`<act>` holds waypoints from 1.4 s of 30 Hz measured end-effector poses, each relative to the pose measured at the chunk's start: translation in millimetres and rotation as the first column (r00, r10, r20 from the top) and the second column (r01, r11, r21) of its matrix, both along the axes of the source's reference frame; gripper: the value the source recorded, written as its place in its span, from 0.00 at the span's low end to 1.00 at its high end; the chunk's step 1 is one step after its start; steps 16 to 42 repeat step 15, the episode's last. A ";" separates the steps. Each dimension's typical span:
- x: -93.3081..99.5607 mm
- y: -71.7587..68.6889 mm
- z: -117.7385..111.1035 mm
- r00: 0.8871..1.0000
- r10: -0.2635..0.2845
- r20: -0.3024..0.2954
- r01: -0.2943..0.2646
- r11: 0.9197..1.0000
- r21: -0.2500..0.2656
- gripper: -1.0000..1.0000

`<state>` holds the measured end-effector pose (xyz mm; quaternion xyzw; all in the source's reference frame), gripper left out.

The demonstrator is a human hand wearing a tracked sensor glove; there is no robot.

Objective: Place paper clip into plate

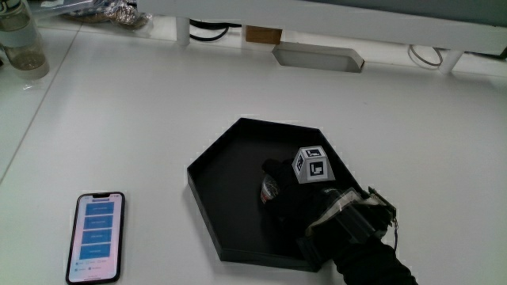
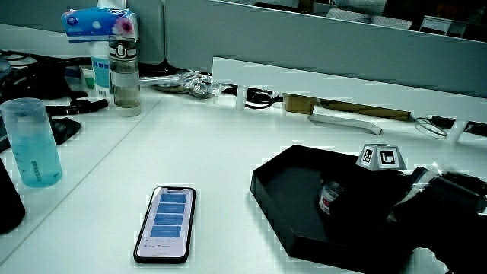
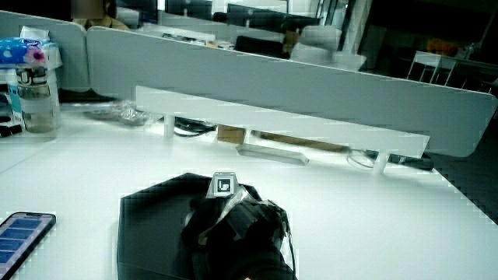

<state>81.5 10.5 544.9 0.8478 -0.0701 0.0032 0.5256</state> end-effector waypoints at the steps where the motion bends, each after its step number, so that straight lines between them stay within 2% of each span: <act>1: 0.8 0.6 1.3 1.000 -0.015 -0.019 0.015 1.000 0.000 0.17; 2: 2.7 1.5 3.8 1.000 -0.020 -0.023 0.020 1.000 -0.005 0.11; 3: 5.6 1.8 6.4 1.000 -0.014 0.006 0.014 0.999 -0.029 0.06; 4: 7.5 0.0 -0.3 1.000 0.008 0.015 -0.008 1.000 0.010 0.00; 6: 9.2 -4.3 -10.9 1.000 0.000 0.022 -0.001 0.998 0.064 0.00; 9: 11.7 -17.3 -36.8 0.998 0.021 0.056 -0.032 0.981 0.192 0.00; 10: 13.3 -20.7 -43.1 0.996 0.039 0.079 -0.053 0.981 0.189 0.00; 12: 16.5 -25.6 -58.9 0.989 0.074 0.131 -0.103 0.969 0.226 0.00; 13: 17.0 -27.2 -62.3 0.990 0.074 0.122 -0.101 0.966 0.238 0.00; 14: 17.3 -27.6 -64.5 0.988 0.078 0.133 -0.107 0.967 0.229 0.00; 15: 16.9 -27.9 -67.9 0.988 0.072 0.134 -0.105 0.962 0.253 0.00; 42: 16.9 -27.9 -67.9 0.988 0.072 0.134 -0.105 0.962 0.253 0.00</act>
